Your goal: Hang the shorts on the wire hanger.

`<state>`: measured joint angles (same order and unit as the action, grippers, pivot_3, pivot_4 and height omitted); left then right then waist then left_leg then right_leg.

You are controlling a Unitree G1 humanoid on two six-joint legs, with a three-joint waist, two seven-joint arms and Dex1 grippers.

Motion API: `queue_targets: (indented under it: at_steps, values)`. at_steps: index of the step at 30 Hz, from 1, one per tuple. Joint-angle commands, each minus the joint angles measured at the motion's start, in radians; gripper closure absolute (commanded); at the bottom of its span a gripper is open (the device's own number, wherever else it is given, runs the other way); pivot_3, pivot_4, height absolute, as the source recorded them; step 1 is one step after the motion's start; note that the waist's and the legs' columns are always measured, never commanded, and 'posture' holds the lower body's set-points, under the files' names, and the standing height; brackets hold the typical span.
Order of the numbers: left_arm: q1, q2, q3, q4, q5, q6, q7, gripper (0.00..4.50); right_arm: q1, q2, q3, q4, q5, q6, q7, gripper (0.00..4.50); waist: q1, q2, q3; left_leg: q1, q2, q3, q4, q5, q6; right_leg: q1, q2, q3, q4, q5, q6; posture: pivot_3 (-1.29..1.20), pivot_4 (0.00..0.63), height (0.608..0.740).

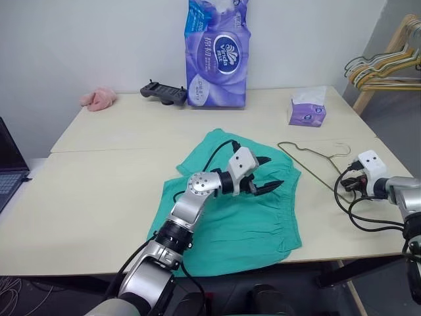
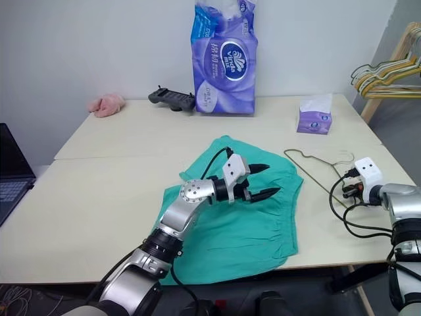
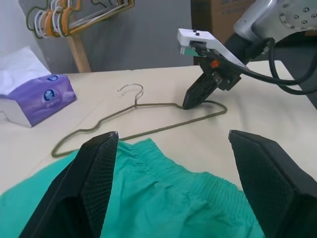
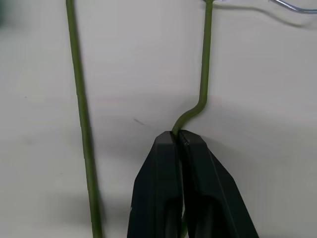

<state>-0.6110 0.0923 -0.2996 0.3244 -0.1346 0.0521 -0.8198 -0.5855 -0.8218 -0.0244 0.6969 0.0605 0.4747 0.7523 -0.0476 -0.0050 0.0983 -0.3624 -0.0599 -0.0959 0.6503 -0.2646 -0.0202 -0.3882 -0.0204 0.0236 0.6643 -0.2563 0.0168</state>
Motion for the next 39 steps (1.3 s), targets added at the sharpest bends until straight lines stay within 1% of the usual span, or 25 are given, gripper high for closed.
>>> queue_targets:
  at_steps: [1,5,8,12,16,19,25,30,36,39]
  values:
    - [-0.067,0.005,0.051,0.025,-0.011,-0.041,0.001,0.71,-0.016,-0.052,-0.098,-0.051,-0.008,-0.087,-0.120,4.49,0.003,0.000,0.000,0.000,0.000,0.000,0.000,0.000,0.000,0.000,0.000,0.000,0.000,0.000,0.000,-0.05,0.049,0.740]
    - [-0.141,0.013,0.096,0.076,-0.034,-0.049,-0.009,0.71,-0.043,-0.102,-0.084,-0.043,-0.073,-0.295,-0.181,4.49,0.005,0.000,0.000,0.000,0.000,0.001,0.000,0.000,0.000,0.000,0.000,0.000,0.000,0.000,0.000,-0.08,0.045,0.740]
    - [-0.196,0.032,0.148,0.091,-0.075,-0.031,-0.033,0.71,-0.075,-0.155,-0.031,-0.066,-0.157,-0.480,-0.181,4.49,-0.004,0.000,0.000,0.000,0.000,0.003,0.000,0.000,0.000,-0.001,0.000,0.002,0.000,0.000,0.000,-0.10,0.044,0.740]
    - [-0.232,0.057,0.182,0.099,-0.100,-0.008,-0.064,0.71,-0.103,-0.183,0.005,-0.049,-0.216,-0.627,-0.182,4.49,-0.015,0.000,0.000,0.001,0.001,0.008,-0.002,0.000,0.000,-0.001,0.001,0.003,0.000,0.000,0.000,-0.10,0.041,0.740]
    - [-0.261,0.114,0.217,0.090,-0.124,0.023,-0.096,0.71,-0.143,-0.205,0.031,-0.046,-0.265,-0.780,-0.182,4.49,-0.022,0.000,0.000,0.003,0.001,0.012,-0.002,0.000,0.000,-0.001,0.001,0.008,0.000,0.000,0.000,-0.10,0.036,0.740]
    - [-0.246,0.127,0.208,0.069,-0.123,0.033,-0.113,0.71,-0.124,-0.207,0.044,-0.086,-0.267,-0.839,-0.144,4.49,-0.026,0.000,0.000,0.004,0.001,0.012,-0.002,0.000,0.000,-0.001,0.001,0.010,0.000,0.000,0.001,-0.08,0.033,0.740]
    - [-0.239,0.111,0.200,0.035,-0.120,0.044,-0.105,0.71,-0.089,-0.205,0.070,-0.158,-0.289,-0.915,-0.094,4.49,-0.025,0.000,0.000,0.003,0.000,0.015,0.001,-0.002,0.004,-0.001,0.001,0.015,-0.001,0.002,0.004,-0.07,0.024,0.740]
    - [-0.232,0.108,0.200,0.040,-0.106,0.024,-0.103,0.71,-0.096,-0.211,0.096,-0.161,-0.322,-0.981,-0.081,4.49,-0.023,0.000,0.000,0.004,0.000,0.016,0.001,-0.002,0.004,-0.001,0.001,0.015,-0.001,0.002,0.004,-0.09,0.028,0.740]
    - [-0.265,0.109,0.210,0.106,-0.100,0.000,-0.107,0.71,-0.078,-0.218,0.112,-0.211,-0.345,-1.074,-0.065,4.49,-0.027,0.000,0.000,0.005,0.000,0.017,0.000,-0.003,0.005,-0.001,0.001,0.017,-0.001,0.002,0.004,-0.12,0.028,0.740]
    - [-0.297,0.107,0.210,0.157,-0.096,-0.018,-0.115,0.71,-0.075,-0.232,0.116,-0.223,-0.388,-1.142,-0.095,4.49,-0.028,0.000,0.000,0.005,0.000,0.017,0.001,-0.003,0.005,-0.001,0.001,0.017,-0.001,0.002,0.004,-0.13,0.029,0.740]
